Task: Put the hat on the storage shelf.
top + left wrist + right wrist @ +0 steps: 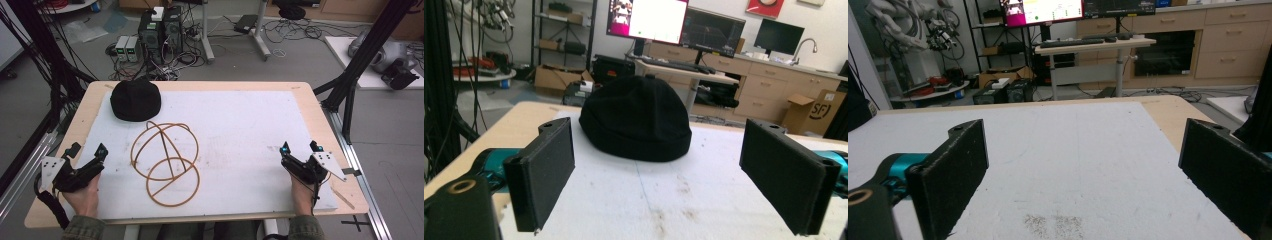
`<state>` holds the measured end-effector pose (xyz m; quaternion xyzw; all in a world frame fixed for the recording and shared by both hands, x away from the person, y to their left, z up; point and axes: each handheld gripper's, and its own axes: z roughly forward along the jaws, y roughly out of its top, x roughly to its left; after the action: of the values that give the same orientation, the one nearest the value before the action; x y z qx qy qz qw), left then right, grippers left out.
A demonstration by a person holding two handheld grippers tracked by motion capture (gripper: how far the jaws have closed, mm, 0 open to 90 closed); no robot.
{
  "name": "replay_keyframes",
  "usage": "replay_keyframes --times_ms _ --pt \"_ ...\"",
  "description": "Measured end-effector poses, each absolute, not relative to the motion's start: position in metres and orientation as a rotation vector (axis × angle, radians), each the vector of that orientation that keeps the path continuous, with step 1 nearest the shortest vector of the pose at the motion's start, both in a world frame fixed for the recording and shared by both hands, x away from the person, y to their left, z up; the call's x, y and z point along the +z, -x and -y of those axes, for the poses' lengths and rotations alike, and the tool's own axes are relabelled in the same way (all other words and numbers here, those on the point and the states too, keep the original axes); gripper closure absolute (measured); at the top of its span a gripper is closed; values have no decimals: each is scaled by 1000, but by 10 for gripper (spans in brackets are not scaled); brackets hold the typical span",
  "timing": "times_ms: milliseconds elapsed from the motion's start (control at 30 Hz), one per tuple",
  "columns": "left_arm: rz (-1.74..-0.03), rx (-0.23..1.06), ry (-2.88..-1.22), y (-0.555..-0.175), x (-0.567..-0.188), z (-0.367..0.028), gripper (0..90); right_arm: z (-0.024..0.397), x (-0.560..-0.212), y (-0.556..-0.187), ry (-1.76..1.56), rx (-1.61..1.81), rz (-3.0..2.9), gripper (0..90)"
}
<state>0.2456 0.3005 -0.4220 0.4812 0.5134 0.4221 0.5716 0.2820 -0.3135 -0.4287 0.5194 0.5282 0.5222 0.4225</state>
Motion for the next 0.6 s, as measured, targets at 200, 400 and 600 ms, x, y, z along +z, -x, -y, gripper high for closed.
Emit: replay_keyframes --times_ms 200,400,600 --pt "-1223 978 -1194 -262 -412 -299 148 314 -430 -282 -1309 1317 -1324 47" --pt "-1206 987 -1296 -287 -402 -286 142 311 -432 -285 -1302 1304 -1349 47" --pt "-1198 1030 -1358 -319 -384 -275 143 310 -432 -287 -1289 1295 -1366 47"
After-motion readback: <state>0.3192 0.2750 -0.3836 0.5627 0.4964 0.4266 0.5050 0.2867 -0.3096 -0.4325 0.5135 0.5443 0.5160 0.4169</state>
